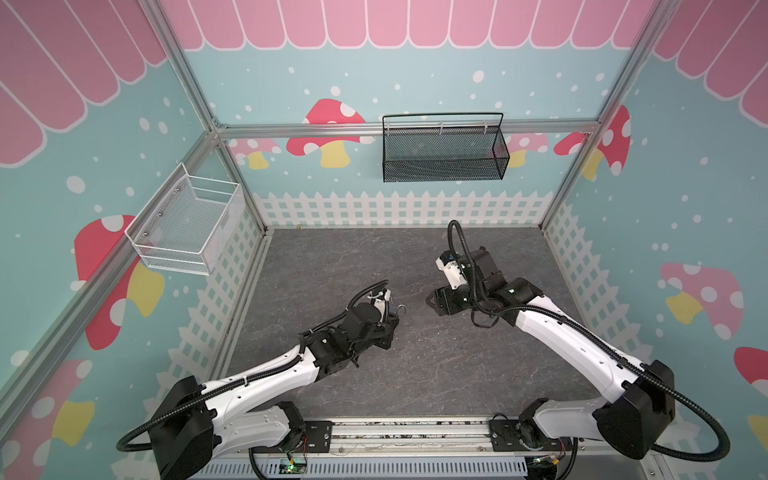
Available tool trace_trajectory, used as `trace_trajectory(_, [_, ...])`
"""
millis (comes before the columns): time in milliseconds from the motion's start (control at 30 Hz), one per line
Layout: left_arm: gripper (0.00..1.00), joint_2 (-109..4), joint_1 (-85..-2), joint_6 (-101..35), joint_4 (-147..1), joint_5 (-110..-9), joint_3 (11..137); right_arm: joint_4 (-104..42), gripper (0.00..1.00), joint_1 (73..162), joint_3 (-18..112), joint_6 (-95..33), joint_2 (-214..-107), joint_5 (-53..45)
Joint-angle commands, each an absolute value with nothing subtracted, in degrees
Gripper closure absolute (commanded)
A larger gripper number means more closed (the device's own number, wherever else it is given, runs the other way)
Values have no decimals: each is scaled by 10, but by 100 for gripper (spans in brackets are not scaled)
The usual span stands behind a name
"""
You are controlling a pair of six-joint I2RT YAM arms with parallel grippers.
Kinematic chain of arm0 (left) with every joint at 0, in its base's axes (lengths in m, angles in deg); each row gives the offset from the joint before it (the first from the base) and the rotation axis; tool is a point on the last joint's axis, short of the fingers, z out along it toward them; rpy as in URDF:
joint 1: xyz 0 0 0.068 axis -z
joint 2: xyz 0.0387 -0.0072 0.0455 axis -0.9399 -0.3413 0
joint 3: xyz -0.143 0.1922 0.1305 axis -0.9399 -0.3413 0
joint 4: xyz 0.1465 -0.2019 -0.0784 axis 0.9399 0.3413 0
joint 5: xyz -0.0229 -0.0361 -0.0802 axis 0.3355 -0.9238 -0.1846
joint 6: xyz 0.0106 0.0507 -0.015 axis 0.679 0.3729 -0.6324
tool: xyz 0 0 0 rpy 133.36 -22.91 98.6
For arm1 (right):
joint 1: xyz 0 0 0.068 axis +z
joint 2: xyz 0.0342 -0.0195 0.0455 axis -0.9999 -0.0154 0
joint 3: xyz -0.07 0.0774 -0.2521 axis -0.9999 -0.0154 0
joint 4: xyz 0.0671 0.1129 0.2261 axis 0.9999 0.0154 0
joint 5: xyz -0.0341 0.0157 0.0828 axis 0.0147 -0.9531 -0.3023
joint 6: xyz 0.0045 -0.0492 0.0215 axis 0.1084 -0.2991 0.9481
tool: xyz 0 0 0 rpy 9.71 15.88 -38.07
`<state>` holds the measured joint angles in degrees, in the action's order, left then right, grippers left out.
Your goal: Unlock with the key
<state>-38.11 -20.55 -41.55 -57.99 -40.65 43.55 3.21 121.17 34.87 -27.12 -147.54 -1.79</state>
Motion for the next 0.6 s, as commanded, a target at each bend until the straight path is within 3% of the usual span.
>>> trace_trajectory(0, [100,-436,-182,-528,-500,-404,497,-21,23,1177,291,-252,-1440,32])
trace_trajectory(133, [100,-531,-145,-585,-418,-385,573,-66,17,1145,239,-245,-1410,77])
trace_trajectory(567, [100,-769,-131,-669,-327,-382,728,-131,16,1060,159,-243,-1390,81])
